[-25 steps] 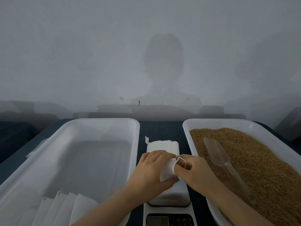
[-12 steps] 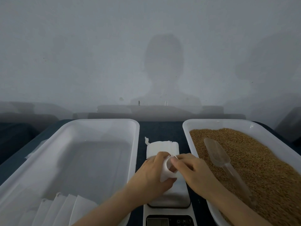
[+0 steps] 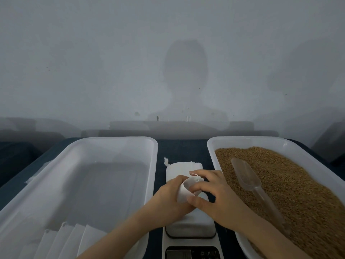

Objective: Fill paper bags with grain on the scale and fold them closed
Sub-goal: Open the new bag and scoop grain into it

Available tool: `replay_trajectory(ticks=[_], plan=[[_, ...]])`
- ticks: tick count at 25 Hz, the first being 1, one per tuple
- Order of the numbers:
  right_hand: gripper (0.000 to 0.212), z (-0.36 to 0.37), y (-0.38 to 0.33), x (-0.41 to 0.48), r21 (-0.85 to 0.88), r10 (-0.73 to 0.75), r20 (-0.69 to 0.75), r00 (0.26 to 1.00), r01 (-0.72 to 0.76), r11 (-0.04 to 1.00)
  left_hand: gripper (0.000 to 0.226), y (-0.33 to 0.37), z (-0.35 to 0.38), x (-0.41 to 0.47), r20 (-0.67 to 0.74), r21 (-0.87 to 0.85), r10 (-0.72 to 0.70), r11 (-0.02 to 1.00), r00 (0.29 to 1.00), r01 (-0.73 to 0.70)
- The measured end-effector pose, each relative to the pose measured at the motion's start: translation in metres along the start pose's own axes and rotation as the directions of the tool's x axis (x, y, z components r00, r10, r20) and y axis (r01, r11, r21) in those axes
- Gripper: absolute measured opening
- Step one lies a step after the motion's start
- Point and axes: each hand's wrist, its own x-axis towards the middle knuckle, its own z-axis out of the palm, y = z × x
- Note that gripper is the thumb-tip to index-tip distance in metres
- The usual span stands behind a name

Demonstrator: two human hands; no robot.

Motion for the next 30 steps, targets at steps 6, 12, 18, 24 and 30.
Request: replay_trajectory(ticks=[6, 12, 18, 24, 30], plan=[[0.017, -0.052, 0.022, -0.001, -0.098, 0.141, -0.257, 0.956, -0.171, 0.980, 0.057, -0.002, -0.001, -0.003, 0.020, 0.049, -0.046, 0.998, 0.999, 0.045], [0.036, -0.099, 0.089, -0.029, -0.486, 0.707, -0.134, 0.694, -0.668, 0.563, 0.056, -0.003, 0.000, -0.001, 0.045, 0.067, -0.042, 0.997, 0.998, 0.038], [0.033, -0.073, 0.104, -0.029, -0.506, 0.698, -0.111, 0.707, -0.645, 0.573, 0.058, -0.005, 0.001, -0.001, 0.055, 0.094, -0.024, 0.995, 0.998, 0.019], [0.028, -0.080, 0.090, -0.028, -0.498, 0.619, -0.267, 0.739, -0.656, 0.568, 0.058, -0.007, 0.001, -0.001, 0.076, 0.123, -0.022, 0.992, 0.997, 0.012], [0.026, -0.109, 0.083, -0.042, -0.664, 0.605, -0.341, 0.720, -0.640, 0.387, 0.061, -0.009, 0.001, -0.002, 0.101, 0.177, -0.032, 0.984, 0.994, 0.014]])
